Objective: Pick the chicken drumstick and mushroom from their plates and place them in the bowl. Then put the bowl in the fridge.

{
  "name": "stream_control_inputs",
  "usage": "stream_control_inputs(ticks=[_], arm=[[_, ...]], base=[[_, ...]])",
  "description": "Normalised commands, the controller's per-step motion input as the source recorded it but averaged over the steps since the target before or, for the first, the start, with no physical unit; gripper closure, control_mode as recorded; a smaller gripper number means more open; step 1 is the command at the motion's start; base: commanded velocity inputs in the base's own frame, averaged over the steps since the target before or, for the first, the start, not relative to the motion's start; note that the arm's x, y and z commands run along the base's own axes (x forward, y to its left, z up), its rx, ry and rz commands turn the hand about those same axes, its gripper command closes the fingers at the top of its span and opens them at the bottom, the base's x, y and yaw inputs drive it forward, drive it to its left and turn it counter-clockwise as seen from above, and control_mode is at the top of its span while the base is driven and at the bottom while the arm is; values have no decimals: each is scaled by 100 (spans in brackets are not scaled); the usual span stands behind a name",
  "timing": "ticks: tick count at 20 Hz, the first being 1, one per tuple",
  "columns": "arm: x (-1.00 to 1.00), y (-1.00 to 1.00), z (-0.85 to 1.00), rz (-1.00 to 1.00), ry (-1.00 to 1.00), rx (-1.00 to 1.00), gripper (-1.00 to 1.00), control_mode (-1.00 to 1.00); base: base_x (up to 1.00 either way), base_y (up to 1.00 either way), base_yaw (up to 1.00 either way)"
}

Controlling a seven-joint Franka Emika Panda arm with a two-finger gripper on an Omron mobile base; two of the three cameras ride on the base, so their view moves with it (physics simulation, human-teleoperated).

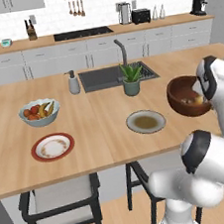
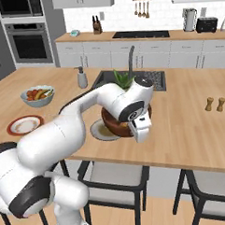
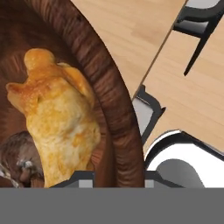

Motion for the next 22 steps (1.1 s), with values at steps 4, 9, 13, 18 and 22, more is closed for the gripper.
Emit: stream_control_inputs(ticks=[4,9,13,18,22], arm=[[-71,75,78,1,0,0,100,-100],[-77,61,68,0,0,-4,100,-100],[-98,50,61,0,0,-5,100,-100],[-23,25,10,0,3,0,100,100],[0,0,0,0,0,0,100,100]], base=[[0,0,0],[0,0,0],[0,0,0],[-44,-19,-2],[-91,-76,-40]])
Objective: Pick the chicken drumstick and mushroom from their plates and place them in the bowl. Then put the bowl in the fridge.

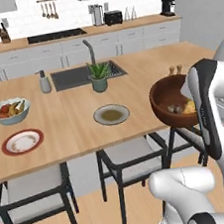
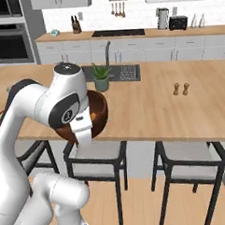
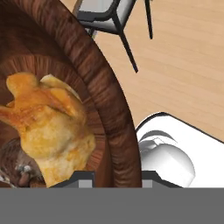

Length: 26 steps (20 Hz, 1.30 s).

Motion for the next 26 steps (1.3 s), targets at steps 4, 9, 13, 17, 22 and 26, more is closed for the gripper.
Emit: stream_control_inputs(ticks=[4,9,13,17,22,26], arm=[[0,0,0,0,0,0,100,100],[0,0,0,0,0,0,100,100],[0,0,0,0,0,0,100,100],[0,0,0,0,0,0,100,100],[0,0,0,0,0,0,100,100],[0,0,0,0,0,0,100,100]], base=[[-14,-3,-87],[0,-9,-88],[0,-30,-82],[0,-13,-90],[0,-14,-92],[0,-7,-95]])
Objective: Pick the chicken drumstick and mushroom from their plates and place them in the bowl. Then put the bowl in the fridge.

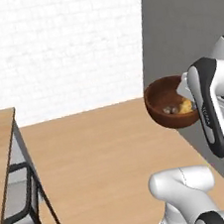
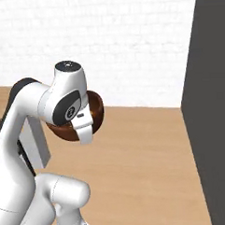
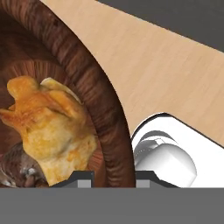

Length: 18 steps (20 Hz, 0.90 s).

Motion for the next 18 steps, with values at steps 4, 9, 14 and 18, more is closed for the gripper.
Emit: stream_control_inputs(ticks=[4,9,14,18], arm=[[0,0,0,0,0,0,100,100],[0,0,0,0,0,0,100,100],[0,0,0,0,0,0,100,100],[0,0,0,0,0,0,100,100]], base=[[0,0,-97],[0,0,-97],[0,0,-97],[0,0,-96]])
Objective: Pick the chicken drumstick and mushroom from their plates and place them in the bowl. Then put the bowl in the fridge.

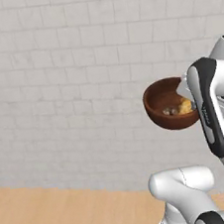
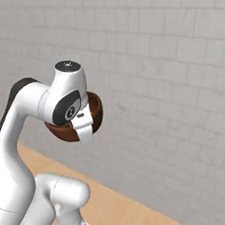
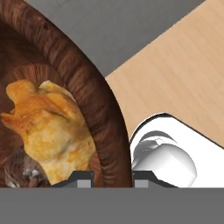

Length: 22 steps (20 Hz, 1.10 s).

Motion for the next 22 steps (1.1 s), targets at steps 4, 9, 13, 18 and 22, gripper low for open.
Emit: stream_control_inputs(ticks=[4,9,13,18,22], arm=[[0,0,0,0,0,0,100,100],[0,0,0,0,0,0,100,100],[0,0,0,0,0,0,100,100],[0,0,0,0,0,0,100,100],[0,0,0,0,0,0,100,100]], base=[[0,0,-96],[0,0,-99],[0,0,-100],[0,2,-100],[0,7,-100]])
